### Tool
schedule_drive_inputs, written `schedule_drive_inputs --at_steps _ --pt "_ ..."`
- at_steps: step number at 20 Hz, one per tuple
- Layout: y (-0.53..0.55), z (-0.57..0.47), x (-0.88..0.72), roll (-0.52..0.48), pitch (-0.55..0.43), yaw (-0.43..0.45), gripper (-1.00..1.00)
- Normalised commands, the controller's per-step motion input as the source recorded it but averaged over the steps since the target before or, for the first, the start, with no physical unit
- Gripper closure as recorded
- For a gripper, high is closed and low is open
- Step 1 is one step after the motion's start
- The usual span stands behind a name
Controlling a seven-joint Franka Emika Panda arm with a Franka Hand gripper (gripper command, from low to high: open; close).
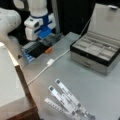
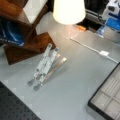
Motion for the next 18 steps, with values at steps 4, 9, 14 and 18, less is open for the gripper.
schedule_drive_inputs --at_steps 4,9,14,18 --pt "-0.13 -0.59 -0.33 0.162 -0.385 -0.075 1.0" --pt "-0.25 -0.58 -0.4 0.179 -0.401 -0.054 1.0" --pt "-0.36 -0.58 -0.51 0.172 -0.409 -0.013 1.0" --pt "-0.4 -0.63 -0.61 0.182 -0.429 0.023 1.0"
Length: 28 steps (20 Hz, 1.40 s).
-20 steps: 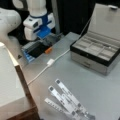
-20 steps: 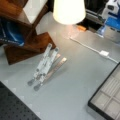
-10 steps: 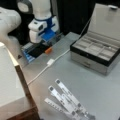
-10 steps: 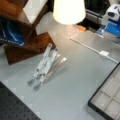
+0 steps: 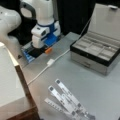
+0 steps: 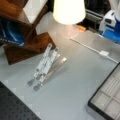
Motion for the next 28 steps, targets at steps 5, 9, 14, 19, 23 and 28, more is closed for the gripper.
schedule_drive_inputs --at_steps 5,9,14,19,23,28 --pt "-0.43 -0.68 -0.65 0.178 -0.501 0.034 1.0" --pt "-0.45 -0.61 -0.7 0.176 -0.518 0.042 1.0" --pt "-0.41 -0.52 -0.73 0.18 -0.539 0.056 1.0" --pt "-0.41 -0.55 -0.76 0.178 -0.574 0.053 1.0" --pt "-0.41 -0.54 -0.79 0.17 -0.578 0.05 1.0" --pt "-0.39 -0.53 -0.8 0.161 -0.603 0.077 1.0"
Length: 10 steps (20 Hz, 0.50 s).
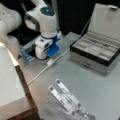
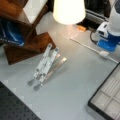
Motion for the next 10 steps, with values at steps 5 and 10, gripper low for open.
schedule_drive_inputs --at_steps 5,10 --pt "-0.38 -0.54 -0.82 0.159 -0.62 0.067 1.0" --pt "-0.37 -0.56 -0.86 0.14 -0.637 0.041 1.0"
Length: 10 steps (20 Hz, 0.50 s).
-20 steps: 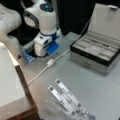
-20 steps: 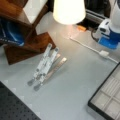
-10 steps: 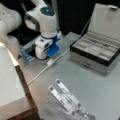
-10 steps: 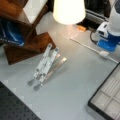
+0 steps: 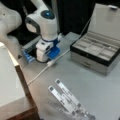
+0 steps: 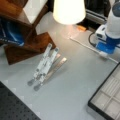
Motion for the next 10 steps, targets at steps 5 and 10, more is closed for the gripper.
schedule_drive_inputs --at_steps 5,10 --pt "-0.36 -0.53 -0.88 0.136 -0.66 0.04 1.0" --pt "-0.33 -0.54 -0.94 0.115 -0.654 0.039 1.0"
